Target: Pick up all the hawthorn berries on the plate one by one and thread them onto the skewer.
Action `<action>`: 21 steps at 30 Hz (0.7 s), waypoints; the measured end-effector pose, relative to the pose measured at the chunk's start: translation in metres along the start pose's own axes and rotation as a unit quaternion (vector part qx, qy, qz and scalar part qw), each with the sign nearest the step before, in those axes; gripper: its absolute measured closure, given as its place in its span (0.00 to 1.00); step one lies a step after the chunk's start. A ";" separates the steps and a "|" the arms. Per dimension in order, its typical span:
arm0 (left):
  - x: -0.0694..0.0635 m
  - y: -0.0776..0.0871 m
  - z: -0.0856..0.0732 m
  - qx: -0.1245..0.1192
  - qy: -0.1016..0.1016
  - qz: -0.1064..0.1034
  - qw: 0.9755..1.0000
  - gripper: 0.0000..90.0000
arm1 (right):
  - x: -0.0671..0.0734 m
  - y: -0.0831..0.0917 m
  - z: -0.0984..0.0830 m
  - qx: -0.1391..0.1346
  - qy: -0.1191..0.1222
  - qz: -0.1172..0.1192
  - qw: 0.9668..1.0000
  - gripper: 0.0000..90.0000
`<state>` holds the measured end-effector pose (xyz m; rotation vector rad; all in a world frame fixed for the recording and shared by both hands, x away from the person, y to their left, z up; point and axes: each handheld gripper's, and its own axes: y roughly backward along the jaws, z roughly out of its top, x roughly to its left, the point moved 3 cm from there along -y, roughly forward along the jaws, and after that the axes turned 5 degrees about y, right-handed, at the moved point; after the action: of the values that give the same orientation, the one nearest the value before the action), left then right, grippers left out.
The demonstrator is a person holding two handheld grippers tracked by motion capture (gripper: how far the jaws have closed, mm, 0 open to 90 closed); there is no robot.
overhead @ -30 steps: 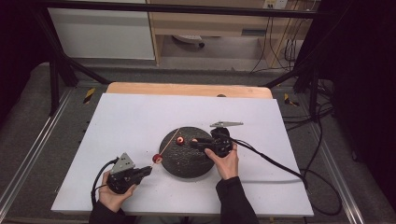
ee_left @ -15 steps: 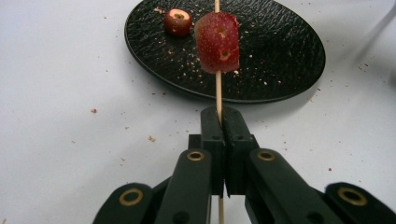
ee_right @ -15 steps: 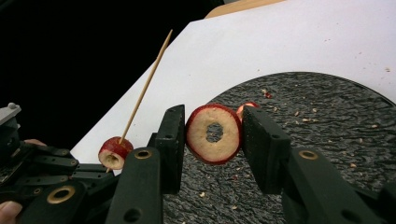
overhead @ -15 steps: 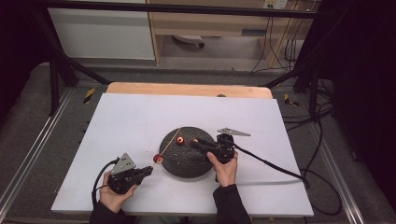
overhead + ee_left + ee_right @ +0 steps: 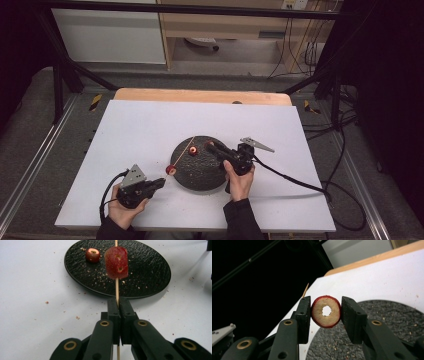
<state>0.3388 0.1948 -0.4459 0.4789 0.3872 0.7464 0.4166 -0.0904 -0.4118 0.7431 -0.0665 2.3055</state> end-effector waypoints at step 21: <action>-0.015 -0.005 0.002 -0.017 0.000 -0.012 1.000 0.98 | 0.001 0.001 0.022 -0.098 -0.026 0.021 0.995 0.68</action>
<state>0.3324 0.1801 -0.4448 0.4406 0.3795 0.7282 0.4260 -0.0964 -0.3930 0.7061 -0.3293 2.2789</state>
